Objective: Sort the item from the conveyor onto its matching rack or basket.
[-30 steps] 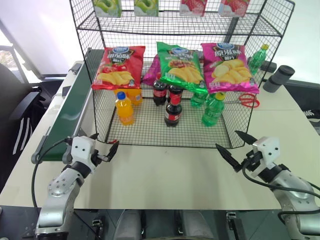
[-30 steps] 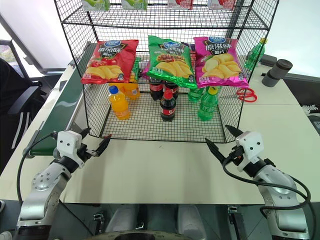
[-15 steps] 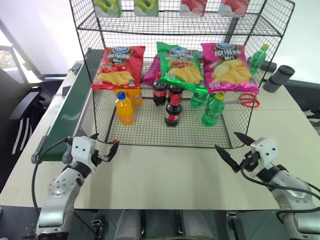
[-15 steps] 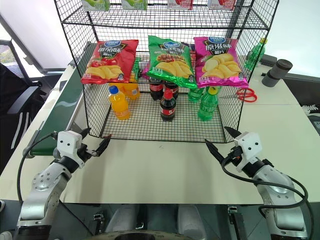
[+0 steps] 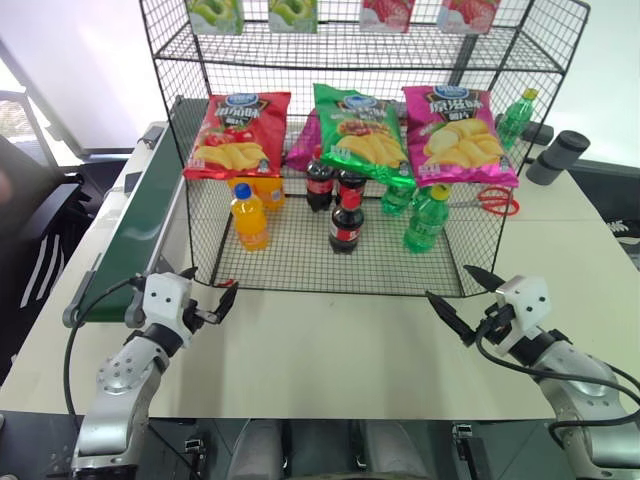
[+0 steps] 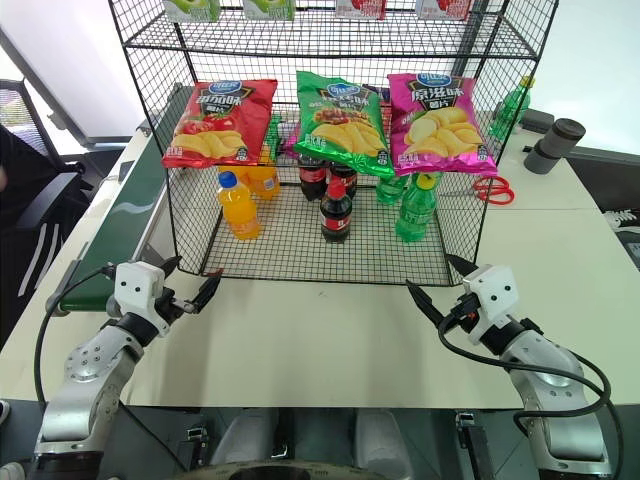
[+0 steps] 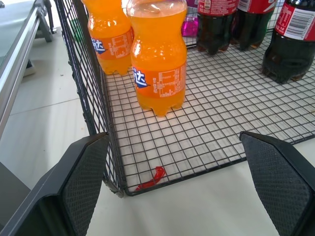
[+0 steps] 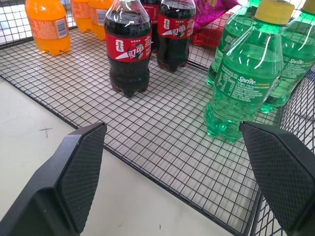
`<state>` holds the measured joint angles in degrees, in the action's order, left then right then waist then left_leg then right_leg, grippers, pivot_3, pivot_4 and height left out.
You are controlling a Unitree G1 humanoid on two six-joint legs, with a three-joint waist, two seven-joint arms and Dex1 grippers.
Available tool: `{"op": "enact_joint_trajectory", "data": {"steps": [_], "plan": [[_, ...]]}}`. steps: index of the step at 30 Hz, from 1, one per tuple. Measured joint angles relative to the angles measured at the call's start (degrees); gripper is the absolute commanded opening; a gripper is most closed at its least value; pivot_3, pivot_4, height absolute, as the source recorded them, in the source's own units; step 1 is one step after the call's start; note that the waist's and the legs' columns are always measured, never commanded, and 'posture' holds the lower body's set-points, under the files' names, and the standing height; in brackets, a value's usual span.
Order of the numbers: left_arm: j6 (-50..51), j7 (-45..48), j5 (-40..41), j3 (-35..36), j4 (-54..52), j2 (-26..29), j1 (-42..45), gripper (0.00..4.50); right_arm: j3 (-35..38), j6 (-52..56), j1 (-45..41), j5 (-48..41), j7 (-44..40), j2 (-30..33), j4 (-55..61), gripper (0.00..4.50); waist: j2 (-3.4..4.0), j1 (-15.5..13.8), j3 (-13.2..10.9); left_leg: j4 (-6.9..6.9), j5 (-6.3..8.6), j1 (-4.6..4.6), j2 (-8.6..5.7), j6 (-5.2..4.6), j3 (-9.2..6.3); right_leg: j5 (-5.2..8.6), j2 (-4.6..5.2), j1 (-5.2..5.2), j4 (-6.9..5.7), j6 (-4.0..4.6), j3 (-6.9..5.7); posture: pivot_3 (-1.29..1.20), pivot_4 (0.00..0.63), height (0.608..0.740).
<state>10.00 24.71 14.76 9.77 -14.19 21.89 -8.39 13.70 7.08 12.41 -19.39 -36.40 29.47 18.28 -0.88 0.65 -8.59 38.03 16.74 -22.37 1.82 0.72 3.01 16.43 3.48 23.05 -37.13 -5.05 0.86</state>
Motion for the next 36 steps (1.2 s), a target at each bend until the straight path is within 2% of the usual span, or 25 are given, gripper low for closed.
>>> {"op": "enact_joint_trajectory", "data": {"steps": [36], "plan": [[0.99,1.04,-0.42,-0.15,-1.63,-0.51,-0.32,4.50,-1.45,0.03,0.08,0.63,0.41,0.16,0.01,4.49,0.00,0.02,0.00,0.00,0.00,0.01,0.00,0.00,0.00,0.00,-0.02,-0.01,0.00,0.00,0.00,0.00,0.150,0.740]]}}
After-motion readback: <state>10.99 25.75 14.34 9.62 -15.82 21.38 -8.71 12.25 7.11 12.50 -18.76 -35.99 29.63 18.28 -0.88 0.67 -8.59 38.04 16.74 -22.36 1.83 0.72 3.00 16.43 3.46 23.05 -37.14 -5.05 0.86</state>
